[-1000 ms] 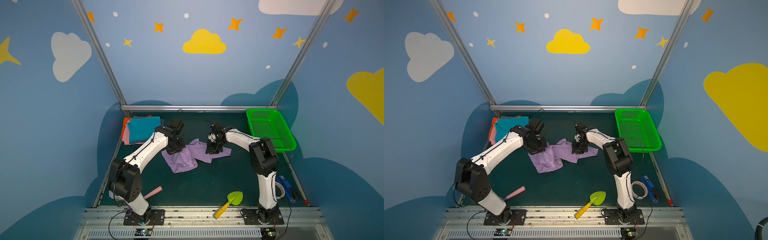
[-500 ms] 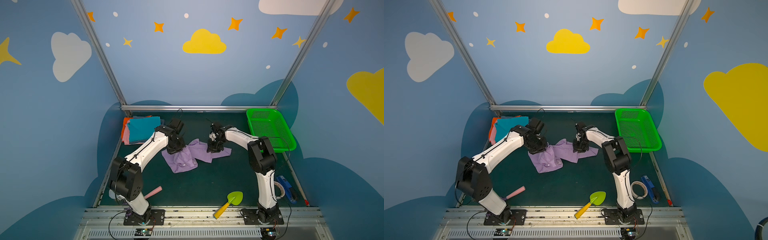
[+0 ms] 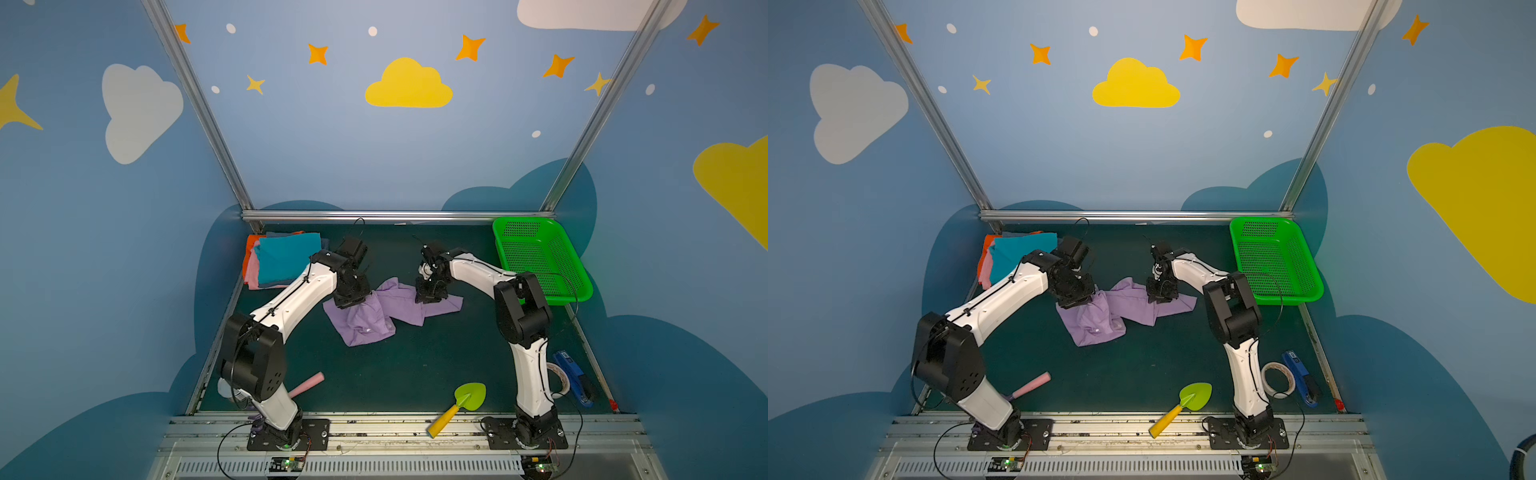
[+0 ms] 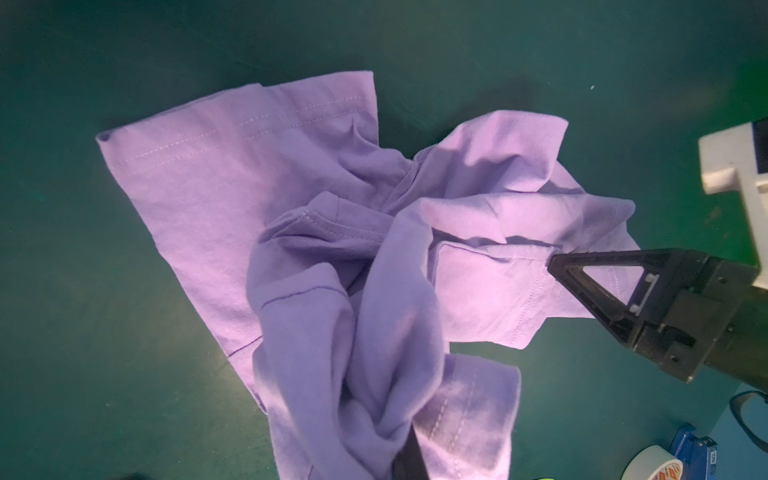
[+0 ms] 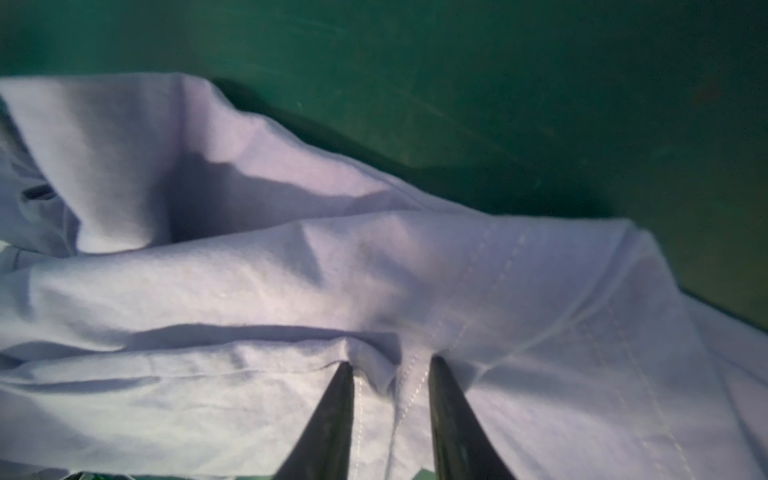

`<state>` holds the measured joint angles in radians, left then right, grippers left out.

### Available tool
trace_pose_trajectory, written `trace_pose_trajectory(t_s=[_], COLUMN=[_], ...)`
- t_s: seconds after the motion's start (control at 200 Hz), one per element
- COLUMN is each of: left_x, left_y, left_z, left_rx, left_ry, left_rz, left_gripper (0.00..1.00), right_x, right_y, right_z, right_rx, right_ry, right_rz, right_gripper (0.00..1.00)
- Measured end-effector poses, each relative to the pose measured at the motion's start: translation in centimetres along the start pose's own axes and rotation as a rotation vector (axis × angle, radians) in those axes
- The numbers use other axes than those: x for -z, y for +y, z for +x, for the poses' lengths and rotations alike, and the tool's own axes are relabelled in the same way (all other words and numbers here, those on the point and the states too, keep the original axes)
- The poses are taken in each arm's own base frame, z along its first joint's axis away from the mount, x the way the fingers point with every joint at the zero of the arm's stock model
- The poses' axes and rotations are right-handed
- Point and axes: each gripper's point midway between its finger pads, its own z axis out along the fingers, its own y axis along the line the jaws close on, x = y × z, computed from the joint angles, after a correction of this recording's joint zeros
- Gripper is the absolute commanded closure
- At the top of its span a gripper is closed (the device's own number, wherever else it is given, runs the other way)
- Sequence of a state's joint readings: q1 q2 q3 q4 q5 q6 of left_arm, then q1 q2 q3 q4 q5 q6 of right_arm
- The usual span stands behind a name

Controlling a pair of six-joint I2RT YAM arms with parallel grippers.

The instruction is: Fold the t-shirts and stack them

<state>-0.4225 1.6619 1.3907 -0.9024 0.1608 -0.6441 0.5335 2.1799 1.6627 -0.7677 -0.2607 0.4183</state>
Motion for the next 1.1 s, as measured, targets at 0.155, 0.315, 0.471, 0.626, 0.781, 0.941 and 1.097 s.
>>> trace_pose_trajectory(t_s=[0.155, 0.315, 0.471, 0.626, 0.781, 0.941, 1.097], left_x=[-0.3, -0.3, -0.4, -1.5, -3.1, -5.6, -6.1], left_y=[0.0, 0.0, -0.1, 0.1, -0.4, -1.6, -2.3], left_z=[0.1, 0.1, 0.0, 0.8, 2.7, 4.9, 5.6], left_rx=[0.002, 0.002, 0.003, 0.011, 0.003, -0.043, -0.075], left_ry=[0.01, 0.01, 0.008, 0.028, 0.08, 0.141, 0.152], left_rz=[0.0, 0.0, 0.009, 0.015, 0.016, -0.007, -0.033], left_gripper=[0.92, 0.9, 0.7, 0.66, 0.45, 0.35, 0.35], right_x=[-0.4, -0.3, 1.8, 8.0, 10.9, 9.0, 8.1], right_y=[0.5, 0.4, -0.5, -3.2, -6.6, -8.3, -9.0], right_z=[0.1, 0.0, -0.9, -3.2, -3.2, -1.0, 0.2], right_rx=[0.009, 0.017, 0.018, -0.034, -0.101, -0.124, -0.122], right_ry=[0.009, 0.006, -0.038, -0.18, -0.244, -0.18, -0.147], right_rz=[-0.021, -0.022, -0.007, 0.006, 0.042, 0.092, 0.118], right_gripper=[1.0, 1.0, 1.0, 1.0, 1.0, 1.0, 1.0])
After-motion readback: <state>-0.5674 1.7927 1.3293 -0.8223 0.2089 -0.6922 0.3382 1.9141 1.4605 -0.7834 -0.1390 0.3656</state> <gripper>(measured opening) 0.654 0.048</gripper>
